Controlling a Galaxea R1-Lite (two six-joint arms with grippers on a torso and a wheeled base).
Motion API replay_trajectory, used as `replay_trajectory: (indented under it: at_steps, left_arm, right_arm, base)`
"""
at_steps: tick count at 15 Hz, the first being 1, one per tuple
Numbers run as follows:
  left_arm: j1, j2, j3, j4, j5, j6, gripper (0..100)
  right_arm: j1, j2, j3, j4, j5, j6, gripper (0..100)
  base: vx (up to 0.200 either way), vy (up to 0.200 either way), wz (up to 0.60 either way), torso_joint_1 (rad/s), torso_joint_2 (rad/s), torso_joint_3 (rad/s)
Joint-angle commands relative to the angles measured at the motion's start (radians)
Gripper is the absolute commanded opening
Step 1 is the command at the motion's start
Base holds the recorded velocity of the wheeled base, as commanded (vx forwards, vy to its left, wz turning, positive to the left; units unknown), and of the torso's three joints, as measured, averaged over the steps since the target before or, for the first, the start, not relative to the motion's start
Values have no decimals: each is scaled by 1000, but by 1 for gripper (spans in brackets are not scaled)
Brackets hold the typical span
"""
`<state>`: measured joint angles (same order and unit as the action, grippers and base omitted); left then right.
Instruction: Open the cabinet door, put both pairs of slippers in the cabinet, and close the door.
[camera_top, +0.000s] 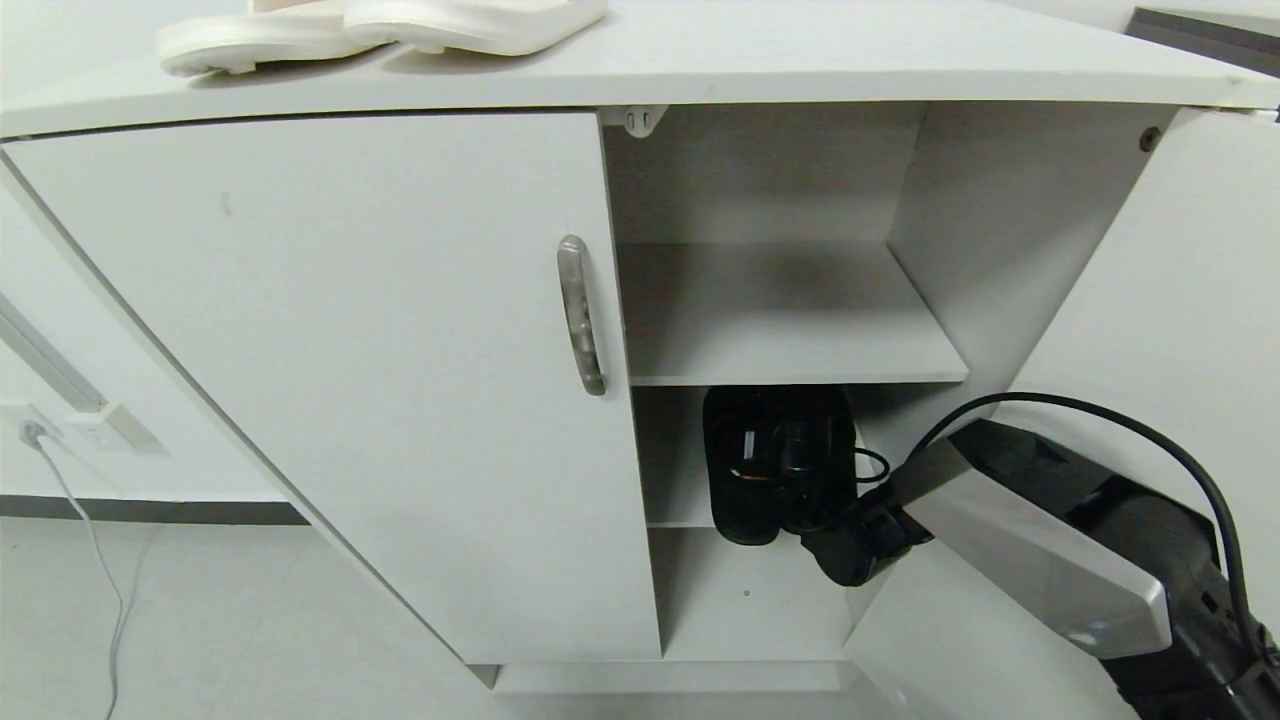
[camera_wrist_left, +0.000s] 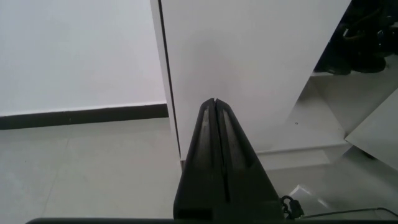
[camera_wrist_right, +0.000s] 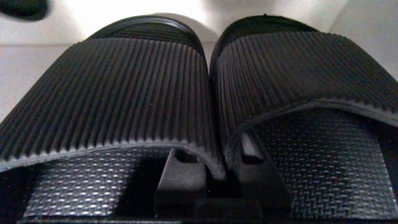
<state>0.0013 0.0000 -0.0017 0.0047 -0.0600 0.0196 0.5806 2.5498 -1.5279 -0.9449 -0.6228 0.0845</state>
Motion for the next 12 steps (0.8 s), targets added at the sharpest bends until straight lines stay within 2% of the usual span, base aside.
replay_trajectory:
  at_steps: [1, 8, 9, 11, 12]
  left_arm:
    - [0, 2, 0, 0, 0, 0, 0]
    - [0, 2, 0, 0, 0, 0, 0]
    - [0, 0, 0, 0, 0, 0, 0]
    - [0, 2, 0, 0, 0, 0, 0]
    - [0, 2, 0, 0, 0, 0, 0]
  right_arm:
    - [-5, 6, -26, 12, 2, 0, 0]
    - [-18, 58, -103, 60, 2, 0, 0]
    - [-18, 58, -103, 60, 2, 0, 100]
    - [-16, 53, -86, 58, 0, 0, 100]
    - [-5, 30, -31, 49, 2, -2, 100]
  base:
    - [0, 0, 0, 0, 0, 0]
    - [0, 0, 0, 0, 0, 0]
    - [0, 0, 0, 0, 0, 0]
    - [0, 0, 0, 0, 0, 0]
    - [0, 0, 0, 0, 0, 0]
